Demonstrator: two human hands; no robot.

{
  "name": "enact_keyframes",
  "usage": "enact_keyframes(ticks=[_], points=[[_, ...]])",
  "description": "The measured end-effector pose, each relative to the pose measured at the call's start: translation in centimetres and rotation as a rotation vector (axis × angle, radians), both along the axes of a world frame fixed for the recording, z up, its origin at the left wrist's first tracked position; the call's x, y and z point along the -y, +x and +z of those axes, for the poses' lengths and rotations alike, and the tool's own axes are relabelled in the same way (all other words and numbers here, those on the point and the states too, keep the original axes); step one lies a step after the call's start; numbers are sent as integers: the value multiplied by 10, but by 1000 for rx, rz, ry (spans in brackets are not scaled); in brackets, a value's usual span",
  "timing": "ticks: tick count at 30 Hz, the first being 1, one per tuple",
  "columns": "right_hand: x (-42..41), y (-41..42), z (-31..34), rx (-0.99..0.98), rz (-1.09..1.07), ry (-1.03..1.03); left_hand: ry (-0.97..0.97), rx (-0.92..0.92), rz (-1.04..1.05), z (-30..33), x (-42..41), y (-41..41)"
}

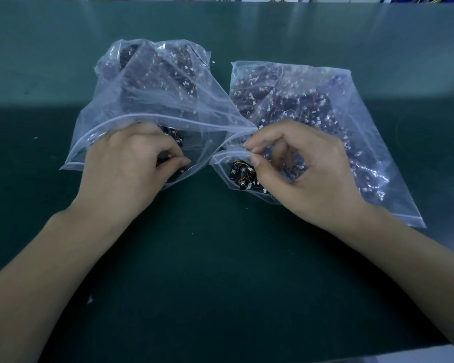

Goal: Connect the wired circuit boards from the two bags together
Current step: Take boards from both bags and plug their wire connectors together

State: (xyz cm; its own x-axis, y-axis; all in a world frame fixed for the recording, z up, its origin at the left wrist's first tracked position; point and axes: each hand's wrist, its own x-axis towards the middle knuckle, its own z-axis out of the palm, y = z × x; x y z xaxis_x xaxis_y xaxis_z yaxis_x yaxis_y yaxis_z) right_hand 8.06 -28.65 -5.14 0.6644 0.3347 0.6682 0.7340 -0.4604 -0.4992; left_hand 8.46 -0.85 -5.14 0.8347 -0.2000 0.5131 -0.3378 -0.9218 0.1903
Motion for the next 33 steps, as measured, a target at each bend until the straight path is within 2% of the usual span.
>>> enact_keyframes(ticks=[7, 16, 21, 26, 33], points=[[-1, -1, 1, -7, -3, -17, -145, 240, -173, 6, 6, 0], [0, -1, 0, -71, -13, -52, -269, 388, -290, 14, 20, -15], [0, 1, 2, -19, 5, -69, -524, 197, -377, 10, 38, -24], [1, 4, 2, 52, 59, -28, -620, 71, -432, 5, 47, -26], [0, 2, 2, 39, 77, -27, -437, 84, -442, 3, 42, -22]])
